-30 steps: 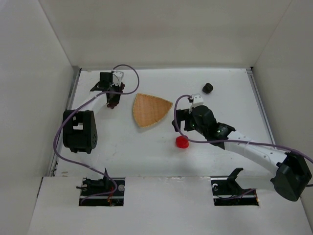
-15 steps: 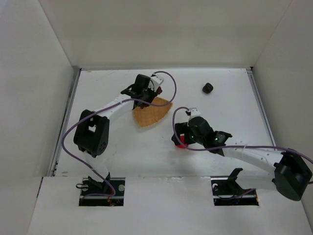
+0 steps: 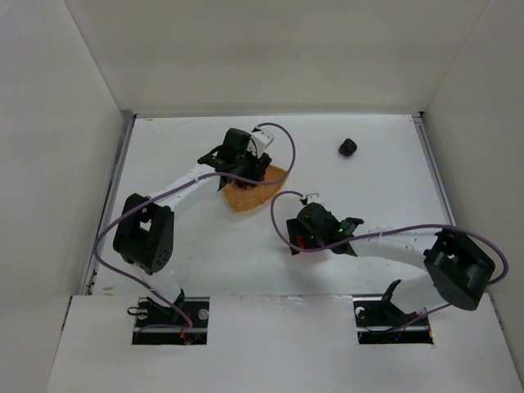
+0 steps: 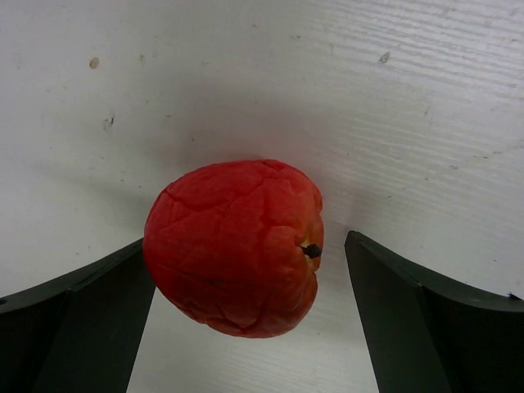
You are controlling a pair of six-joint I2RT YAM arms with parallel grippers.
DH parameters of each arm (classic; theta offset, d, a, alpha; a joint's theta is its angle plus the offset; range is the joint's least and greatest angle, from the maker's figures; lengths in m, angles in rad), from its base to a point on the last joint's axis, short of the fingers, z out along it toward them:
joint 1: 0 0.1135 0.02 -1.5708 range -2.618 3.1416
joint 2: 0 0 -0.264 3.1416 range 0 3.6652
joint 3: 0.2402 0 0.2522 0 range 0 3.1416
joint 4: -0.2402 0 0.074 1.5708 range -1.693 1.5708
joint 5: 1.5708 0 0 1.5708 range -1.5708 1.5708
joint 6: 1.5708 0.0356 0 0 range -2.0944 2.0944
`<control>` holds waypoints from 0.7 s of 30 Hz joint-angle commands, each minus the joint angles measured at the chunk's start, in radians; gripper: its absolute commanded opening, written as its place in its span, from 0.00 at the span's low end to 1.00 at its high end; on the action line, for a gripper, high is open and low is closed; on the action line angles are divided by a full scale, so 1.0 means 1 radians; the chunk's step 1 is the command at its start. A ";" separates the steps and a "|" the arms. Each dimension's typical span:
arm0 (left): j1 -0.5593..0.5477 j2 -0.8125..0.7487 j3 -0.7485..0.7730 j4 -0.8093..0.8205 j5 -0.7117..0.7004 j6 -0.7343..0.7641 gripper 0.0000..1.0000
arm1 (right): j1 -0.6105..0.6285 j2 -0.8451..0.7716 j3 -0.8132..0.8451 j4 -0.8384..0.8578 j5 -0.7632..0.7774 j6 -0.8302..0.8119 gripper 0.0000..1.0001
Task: Place and organize the fake fruits in the fruit bowl
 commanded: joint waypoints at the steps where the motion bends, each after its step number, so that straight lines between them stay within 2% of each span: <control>1: -0.002 -0.106 -0.036 -0.006 0.018 -0.012 0.75 | 0.017 0.025 0.056 -0.003 0.020 0.014 1.00; 4: 0.020 -0.158 -0.048 -0.014 0.020 -0.020 0.81 | 0.017 0.033 0.062 0.008 0.009 0.011 0.78; 7: 0.051 -0.168 -0.033 -0.040 0.020 -0.020 0.82 | 0.017 0.033 0.071 0.011 -0.011 0.007 0.44; 9: 0.074 -0.169 -0.028 -0.042 0.018 -0.020 0.82 | 0.006 0.030 0.085 0.012 -0.022 -0.002 0.26; 10: 0.112 -0.177 -0.025 -0.042 0.016 -0.023 0.82 | -0.016 0.029 0.153 0.009 -0.037 -0.033 0.12; 15: 0.184 -0.192 -0.020 -0.042 0.012 -0.033 0.83 | -0.027 0.090 0.355 0.023 -0.071 -0.088 0.11; 21: 0.303 -0.206 -0.019 -0.040 0.012 -0.040 0.83 | -0.029 0.392 0.703 0.035 -0.164 -0.203 0.16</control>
